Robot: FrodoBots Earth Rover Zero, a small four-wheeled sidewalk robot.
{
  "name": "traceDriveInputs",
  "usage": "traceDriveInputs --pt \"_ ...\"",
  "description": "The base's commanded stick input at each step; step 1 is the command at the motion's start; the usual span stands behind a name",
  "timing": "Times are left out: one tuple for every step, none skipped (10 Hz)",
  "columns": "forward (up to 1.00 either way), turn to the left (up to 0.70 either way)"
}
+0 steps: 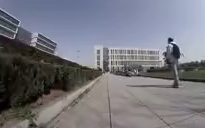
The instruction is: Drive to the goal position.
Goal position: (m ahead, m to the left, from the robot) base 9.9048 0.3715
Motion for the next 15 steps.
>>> traceDriveInputs --pt "0.50 0.00" --pt "0.50 0.00" --pt "0.50 0.00" --pt "0.50 0.00" --pt "0.50 0.00" --pt "0.50 0.00" --pt "0.50 0.00" --pt "0.50 0.00" --pt "0.50 0.00" --pt "0.50 0.00" --pt "0.50 0.00" --pt "0.50 0.00" --pt "0.50 0.00" --pt "0.50 0.00" --pt "0.50 0.00"
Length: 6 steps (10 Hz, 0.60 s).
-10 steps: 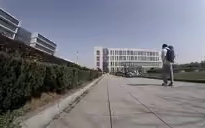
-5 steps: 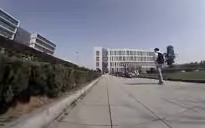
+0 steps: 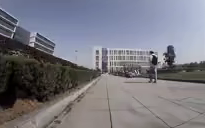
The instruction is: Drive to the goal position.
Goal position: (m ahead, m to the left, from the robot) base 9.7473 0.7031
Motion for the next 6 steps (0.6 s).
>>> traceDriveInputs --pt "0.50 0.00" --pt "0.50 0.00" --pt "0.50 0.00" --pt "0.50 0.00" --pt "0.50 0.00" --pt "0.50 0.00"
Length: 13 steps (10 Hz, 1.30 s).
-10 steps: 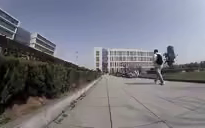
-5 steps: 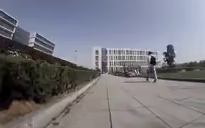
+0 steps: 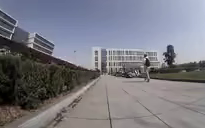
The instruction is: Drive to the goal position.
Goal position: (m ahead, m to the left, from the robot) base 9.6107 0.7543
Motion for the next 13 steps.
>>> traceDriveInputs --pt "0.50 0.00" --pt "0.50 0.00" --pt "0.50 0.00" --pt "0.50 0.00" --pt "0.50 0.00" --pt "0.50 0.00" --pt "0.50 0.00" --pt "0.50 0.00" --pt "0.50 0.00" --pt "0.50 0.00" --pt "0.50 0.00" --pt "0.50 0.00" --pt "0.50 0.00"
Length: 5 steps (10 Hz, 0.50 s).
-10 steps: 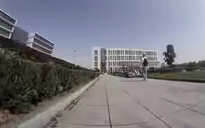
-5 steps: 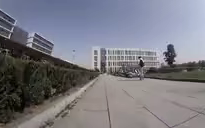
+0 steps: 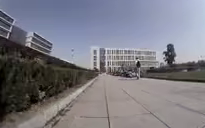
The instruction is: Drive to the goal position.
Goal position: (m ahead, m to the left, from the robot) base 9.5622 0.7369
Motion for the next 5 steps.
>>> traceDriveInputs --pt "0.50 0.00" --pt "0.50 0.00" --pt "0.50 0.00" --pt "0.50 0.00" --pt "0.50 0.00"
